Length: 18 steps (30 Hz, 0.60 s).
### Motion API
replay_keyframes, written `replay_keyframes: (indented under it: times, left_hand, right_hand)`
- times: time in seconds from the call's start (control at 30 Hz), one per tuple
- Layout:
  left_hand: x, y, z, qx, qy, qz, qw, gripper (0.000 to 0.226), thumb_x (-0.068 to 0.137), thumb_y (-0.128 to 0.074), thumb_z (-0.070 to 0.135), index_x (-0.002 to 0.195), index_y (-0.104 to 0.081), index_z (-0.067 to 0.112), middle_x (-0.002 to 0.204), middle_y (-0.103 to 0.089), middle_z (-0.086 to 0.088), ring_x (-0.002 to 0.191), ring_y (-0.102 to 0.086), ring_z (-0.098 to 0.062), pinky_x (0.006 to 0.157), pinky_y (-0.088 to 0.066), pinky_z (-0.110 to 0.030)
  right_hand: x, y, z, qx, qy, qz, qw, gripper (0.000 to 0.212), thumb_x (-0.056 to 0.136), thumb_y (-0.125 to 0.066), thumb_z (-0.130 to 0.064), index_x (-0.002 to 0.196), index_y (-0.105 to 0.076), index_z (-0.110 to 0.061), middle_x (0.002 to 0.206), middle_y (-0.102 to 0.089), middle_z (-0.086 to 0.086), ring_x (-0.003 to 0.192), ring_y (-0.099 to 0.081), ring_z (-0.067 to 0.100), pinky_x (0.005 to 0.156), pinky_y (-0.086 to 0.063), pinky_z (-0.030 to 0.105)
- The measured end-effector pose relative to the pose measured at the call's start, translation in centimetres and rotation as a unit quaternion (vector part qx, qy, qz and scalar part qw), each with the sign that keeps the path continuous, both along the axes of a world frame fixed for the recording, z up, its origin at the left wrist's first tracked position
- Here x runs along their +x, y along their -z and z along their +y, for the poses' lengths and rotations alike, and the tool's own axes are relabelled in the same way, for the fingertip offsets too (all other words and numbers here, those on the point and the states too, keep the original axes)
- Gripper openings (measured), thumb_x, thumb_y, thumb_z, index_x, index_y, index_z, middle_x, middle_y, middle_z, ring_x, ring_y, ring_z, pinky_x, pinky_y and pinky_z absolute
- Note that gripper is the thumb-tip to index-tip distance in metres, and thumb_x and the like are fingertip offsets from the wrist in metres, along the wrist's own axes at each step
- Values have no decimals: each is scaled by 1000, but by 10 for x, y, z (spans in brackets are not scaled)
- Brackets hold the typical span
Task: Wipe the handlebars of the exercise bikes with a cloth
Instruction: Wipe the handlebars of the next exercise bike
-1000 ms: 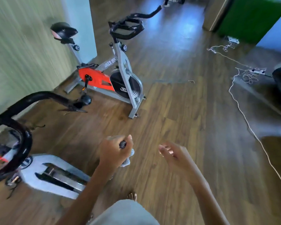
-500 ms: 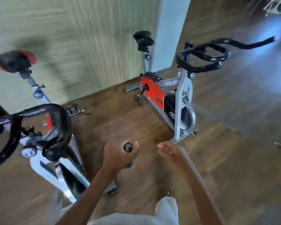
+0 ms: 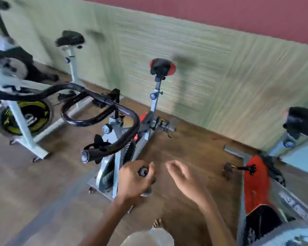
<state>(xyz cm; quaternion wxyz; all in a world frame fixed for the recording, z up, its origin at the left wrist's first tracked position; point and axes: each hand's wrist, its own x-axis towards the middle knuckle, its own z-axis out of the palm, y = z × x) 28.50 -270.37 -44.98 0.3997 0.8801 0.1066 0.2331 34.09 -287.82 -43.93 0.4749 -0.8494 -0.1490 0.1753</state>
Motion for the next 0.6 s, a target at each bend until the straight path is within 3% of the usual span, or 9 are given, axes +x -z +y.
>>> replay_keyframes:
  times: [0.07,0.2,0.3,0.37,0.43,0.53,0.6]
  left_hand:
    - [2,1,6,-18,-66,6,998,40,84,-55,46,54,-55,20,51,-60,12,47,-56,-4,49,-48,-31]
    - [-6,1,19,-42,-211,-11,976,36,83,-57,46,54,-58,24,51,-58,16,47,-55,-3,49,-48,-24]
    - [-26,5,26,-58,-325,-3,944,40,82,-56,49,49,-54,27,46,-54,14,41,-48,-2,46,-45,-23]
    - [-39,4,34,-66,-411,-2,909,47,81,-55,50,49,-52,17,45,-51,6,40,-42,-5,45,-44,-30]
    - [-48,-4,41,-69,-493,-23,867,50,85,-57,47,47,-46,15,46,-45,5,41,-33,-2,45,-37,-26]
    - [-49,-26,49,-125,-586,-114,793,52,97,-60,28,47,-50,16,41,-49,16,41,-42,1,47,-33,-17]
    - [-43,-41,55,-162,-639,-179,730,53,99,-54,32,51,-55,10,45,-52,13,45,-47,1,51,-38,-20]
  right_hand:
    - [24,-1,16,7,-47,-3,999,24,89,-50,-53,89,-65,-33,86,-71,-12,82,-65,0,76,-49,23]
    - [64,-8,41,4,-174,-16,985,19,95,-55,-42,92,-67,-26,85,-72,-9,80,-67,4,72,-49,20]
    - [81,-22,64,31,-251,-28,967,33,87,-48,-57,91,-67,-30,86,-72,-11,81,-68,4,75,-52,24]
    - [90,-31,83,49,-297,-48,952,31,88,-47,-55,92,-67,-31,86,-72,-12,82,-68,3,76,-54,25]
    - [98,-40,101,73,-338,-74,935,21,95,-51,-43,93,-67,-31,87,-72,-15,86,-68,1,75,-53,23]
    - [112,-50,128,117,-386,-109,909,17,95,-51,-35,92,-67,-32,90,-71,-20,88,-67,0,76,-51,16]
    - [124,-48,142,126,-416,-121,893,22,94,-50,-34,91,-69,-23,88,-70,-18,86,-67,2,75,-50,15]
